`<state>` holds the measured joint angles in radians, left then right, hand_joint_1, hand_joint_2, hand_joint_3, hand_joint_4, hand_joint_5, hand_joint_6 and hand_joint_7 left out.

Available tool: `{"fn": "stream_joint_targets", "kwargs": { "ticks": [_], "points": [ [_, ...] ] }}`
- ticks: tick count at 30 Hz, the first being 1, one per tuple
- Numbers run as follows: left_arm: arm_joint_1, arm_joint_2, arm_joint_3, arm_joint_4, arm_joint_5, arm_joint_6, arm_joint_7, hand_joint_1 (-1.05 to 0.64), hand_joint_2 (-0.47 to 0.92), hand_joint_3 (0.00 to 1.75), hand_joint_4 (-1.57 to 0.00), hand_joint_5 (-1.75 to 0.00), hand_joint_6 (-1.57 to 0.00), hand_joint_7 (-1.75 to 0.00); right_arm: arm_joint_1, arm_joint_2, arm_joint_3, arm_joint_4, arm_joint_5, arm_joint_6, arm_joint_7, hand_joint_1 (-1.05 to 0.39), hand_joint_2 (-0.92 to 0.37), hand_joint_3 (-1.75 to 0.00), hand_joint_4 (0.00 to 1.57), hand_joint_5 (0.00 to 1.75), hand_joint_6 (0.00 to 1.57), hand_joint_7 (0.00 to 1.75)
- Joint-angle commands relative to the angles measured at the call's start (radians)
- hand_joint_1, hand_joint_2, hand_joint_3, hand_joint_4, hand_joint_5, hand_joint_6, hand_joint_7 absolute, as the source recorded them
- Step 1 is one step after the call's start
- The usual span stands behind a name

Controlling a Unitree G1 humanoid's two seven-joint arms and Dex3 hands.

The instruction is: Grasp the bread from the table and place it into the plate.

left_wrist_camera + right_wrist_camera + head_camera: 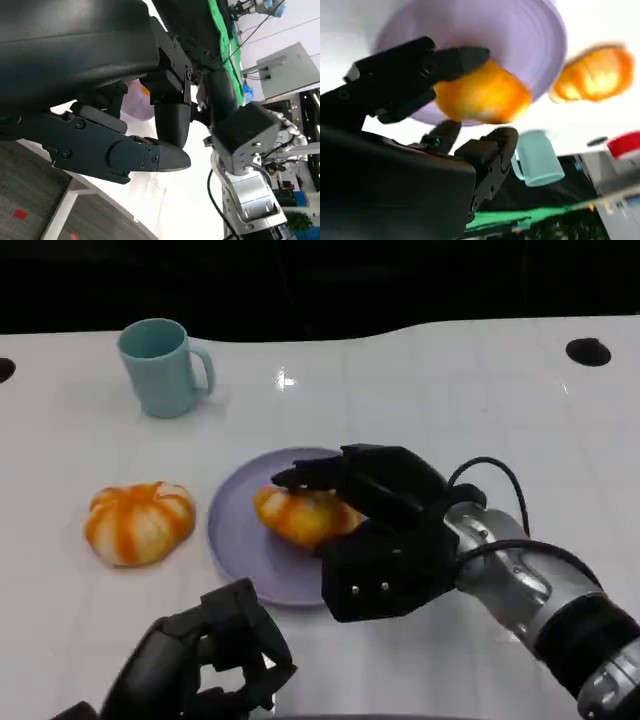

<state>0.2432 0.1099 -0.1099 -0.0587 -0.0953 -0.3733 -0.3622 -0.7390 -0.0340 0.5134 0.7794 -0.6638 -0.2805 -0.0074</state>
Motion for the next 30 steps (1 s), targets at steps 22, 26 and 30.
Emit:
{"fn": "stream_joint_targets", "kwargs": {
  "ticks": [22, 26, 30],
  "points": [
    [0.021, 0.011, 0.007, 0.004, -0.007, -0.023, 0.000, -0.55, 0.92, 0.32, -0.67, -1.75, -0.59, -1.54, 0.452, -0.204, -0.208, -0.664, 0.230, -0.094, 0.106, -0.48, -0.92, -0.13, 0.33, 0.86, 0.56, 0.17],
    [0.026, 0.010, 0.004, 0.000, -0.013, -0.020, 0.000, -0.55, 0.92, 0.31, -0.67, -1.75, -0.60, -1.53, 0.553, -0.197, -0.264, -0.717, 0.309, -0.148, 0.077, -0.29, -0.89, -0.08, 0.58, 1.06, 0.74, 0.34],
    [0.029, 0.009, 0.001, -0.009, -0.023, -0.002, -0.002, -0.53, 0.92, 0.30, -0.68, -1.75, -0.61, -1.53, 0.654, -0.202, -0.317, -0.770, 0.376, -0.187, 0.067, -0.03, -0.49, -0.86, 0.75, 1.37, 0.79, 0.96]
  ]
}}
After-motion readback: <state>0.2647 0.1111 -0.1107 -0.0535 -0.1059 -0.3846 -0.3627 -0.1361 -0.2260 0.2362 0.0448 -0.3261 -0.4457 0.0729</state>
